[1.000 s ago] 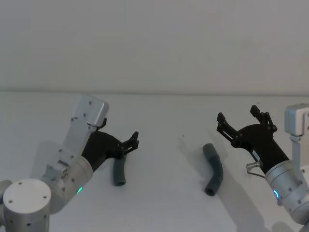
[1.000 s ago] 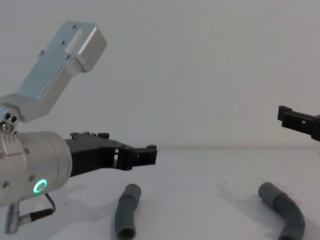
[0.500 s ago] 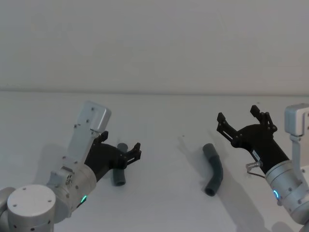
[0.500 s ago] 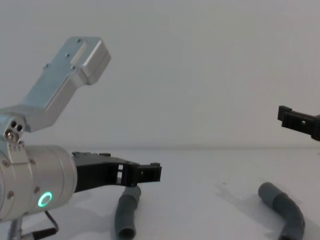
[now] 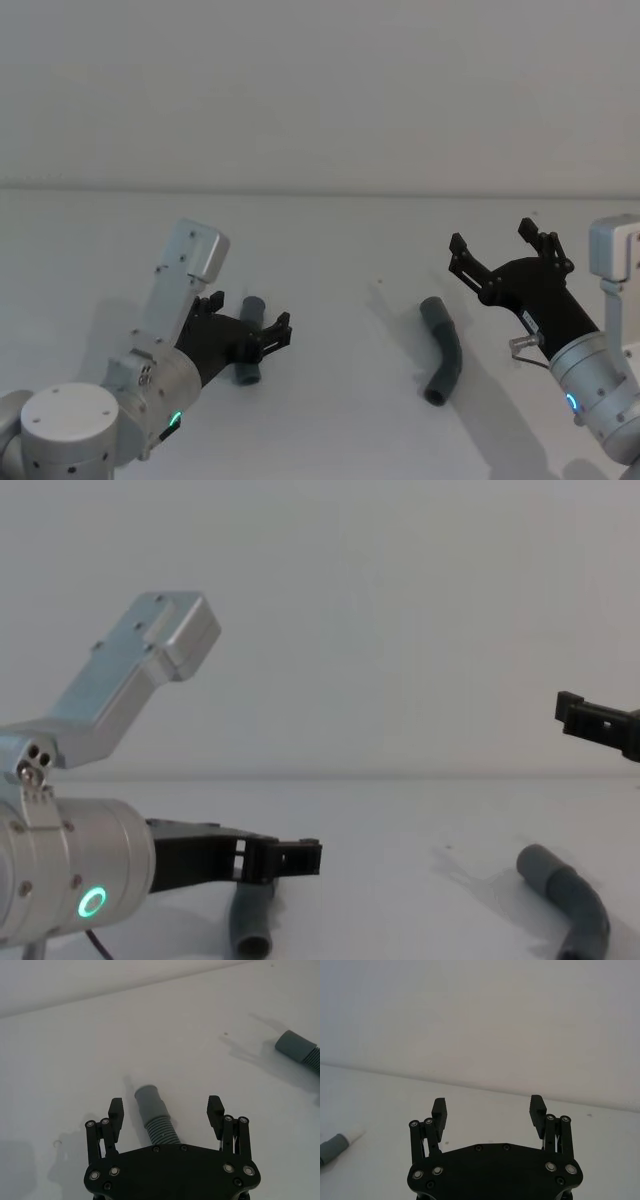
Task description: Use both hands to pick up one end of the pipe from the table, align the ends, and insert them.
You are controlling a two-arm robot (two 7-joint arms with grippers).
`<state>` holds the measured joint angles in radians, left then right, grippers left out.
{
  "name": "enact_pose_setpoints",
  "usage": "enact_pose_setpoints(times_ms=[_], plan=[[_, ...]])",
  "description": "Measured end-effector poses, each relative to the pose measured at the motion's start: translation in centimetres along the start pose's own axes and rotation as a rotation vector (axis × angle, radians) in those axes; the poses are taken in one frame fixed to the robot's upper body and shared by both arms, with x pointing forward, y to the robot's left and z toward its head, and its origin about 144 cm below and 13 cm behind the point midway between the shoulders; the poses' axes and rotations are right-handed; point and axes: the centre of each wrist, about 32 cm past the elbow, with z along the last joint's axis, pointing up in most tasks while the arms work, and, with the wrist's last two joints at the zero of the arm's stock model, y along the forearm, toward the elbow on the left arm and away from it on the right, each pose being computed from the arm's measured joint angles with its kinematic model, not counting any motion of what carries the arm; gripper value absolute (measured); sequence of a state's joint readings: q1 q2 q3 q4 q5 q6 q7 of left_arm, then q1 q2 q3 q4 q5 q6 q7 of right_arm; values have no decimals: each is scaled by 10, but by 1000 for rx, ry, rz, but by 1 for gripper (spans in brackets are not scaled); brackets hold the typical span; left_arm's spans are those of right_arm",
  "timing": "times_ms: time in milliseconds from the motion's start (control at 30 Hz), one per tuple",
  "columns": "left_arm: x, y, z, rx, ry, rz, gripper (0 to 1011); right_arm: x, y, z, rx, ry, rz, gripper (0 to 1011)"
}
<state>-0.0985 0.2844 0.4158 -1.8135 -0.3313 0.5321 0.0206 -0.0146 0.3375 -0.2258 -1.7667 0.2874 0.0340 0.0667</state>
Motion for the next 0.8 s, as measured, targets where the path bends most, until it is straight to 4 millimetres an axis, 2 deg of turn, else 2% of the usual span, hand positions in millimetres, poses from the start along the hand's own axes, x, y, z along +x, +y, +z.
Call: enact_pose_setpoints(times_ms=[800], plan=[[-9,-15,-2,74,35,-25,1001,0,0,0,0,0,0,1002]])
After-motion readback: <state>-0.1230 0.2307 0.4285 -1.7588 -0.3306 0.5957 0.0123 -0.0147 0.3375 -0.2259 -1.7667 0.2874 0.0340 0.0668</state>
